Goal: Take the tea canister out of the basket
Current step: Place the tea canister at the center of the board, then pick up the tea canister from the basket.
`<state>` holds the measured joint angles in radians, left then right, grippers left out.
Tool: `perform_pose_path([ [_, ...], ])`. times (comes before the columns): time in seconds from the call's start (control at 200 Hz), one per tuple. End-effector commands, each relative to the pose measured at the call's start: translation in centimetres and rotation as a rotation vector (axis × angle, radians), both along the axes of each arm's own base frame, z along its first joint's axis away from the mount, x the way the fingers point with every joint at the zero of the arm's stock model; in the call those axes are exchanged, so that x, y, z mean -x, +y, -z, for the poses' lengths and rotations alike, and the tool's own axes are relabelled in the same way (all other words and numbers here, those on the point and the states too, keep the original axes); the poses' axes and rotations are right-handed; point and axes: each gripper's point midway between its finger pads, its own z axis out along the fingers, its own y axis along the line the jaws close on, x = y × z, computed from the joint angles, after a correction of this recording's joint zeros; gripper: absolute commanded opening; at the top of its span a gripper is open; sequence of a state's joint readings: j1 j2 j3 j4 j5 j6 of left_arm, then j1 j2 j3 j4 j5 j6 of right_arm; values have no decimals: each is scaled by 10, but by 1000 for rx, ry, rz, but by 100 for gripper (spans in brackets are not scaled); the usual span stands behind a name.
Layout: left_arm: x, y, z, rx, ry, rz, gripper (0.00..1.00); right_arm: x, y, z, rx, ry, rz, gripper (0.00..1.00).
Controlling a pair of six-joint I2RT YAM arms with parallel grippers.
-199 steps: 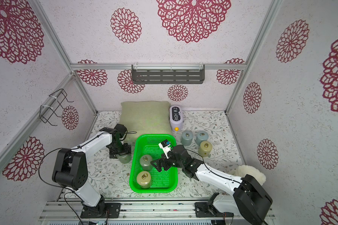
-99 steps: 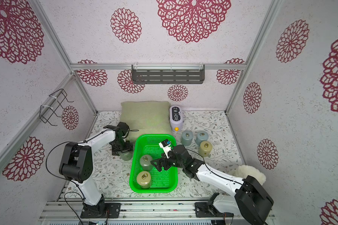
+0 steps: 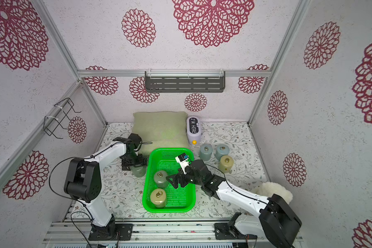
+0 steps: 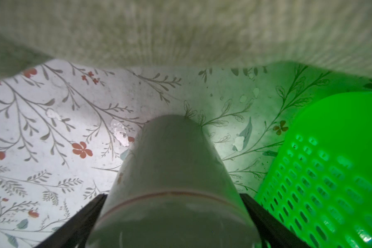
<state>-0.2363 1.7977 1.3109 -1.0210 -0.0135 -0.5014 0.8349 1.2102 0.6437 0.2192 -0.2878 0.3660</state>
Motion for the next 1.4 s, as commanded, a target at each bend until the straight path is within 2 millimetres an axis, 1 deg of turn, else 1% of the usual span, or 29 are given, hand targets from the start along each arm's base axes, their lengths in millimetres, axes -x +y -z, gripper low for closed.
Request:
perform_pose_path([
  [0.0,-3,7,-30,-9,-68,-21,97,1,-5,-13,-26,-47,10,99],
  [0.18,8,12,-62,-14,-124,-33,97,1,-8,-18,-32,-62,22,99],
  [0.27,16,11,-83,-6,-167,-32,97,1,-10,-20,-31,-66,29,99],
  [0.44,34,-5,-114,20,-235,-1,97,-2,-15,-22,-25,-79,52,99],
  [0.53,42,-17,-125,31,-258,23,97,-5,-19,-23,-20,-89,73,99],
  [0.585,46,-27,-130,45,-270,47,97,-7,-22,-23,-12,-96,87,99],
  [0.766,56,-60,-133,69,-278,129,97,-14,-31,-21,-2,-104,126,99],
  [0.976,63,-84,-125,75,-246,192,97,-17,-39,-21,-10,-96,147,99],
  [1.081,66,-90,-119,70,-225,214,97,-18,-44,-23,-21,-92,150,99],
  [1.231,69,-95,-109,56,-188,235,97,-18,-48,-23,-27,-86,158,99],
  [1.396,73,-100,-98,39,-146,259,97,-18,-49,-23,-44,-72,149,99],
])
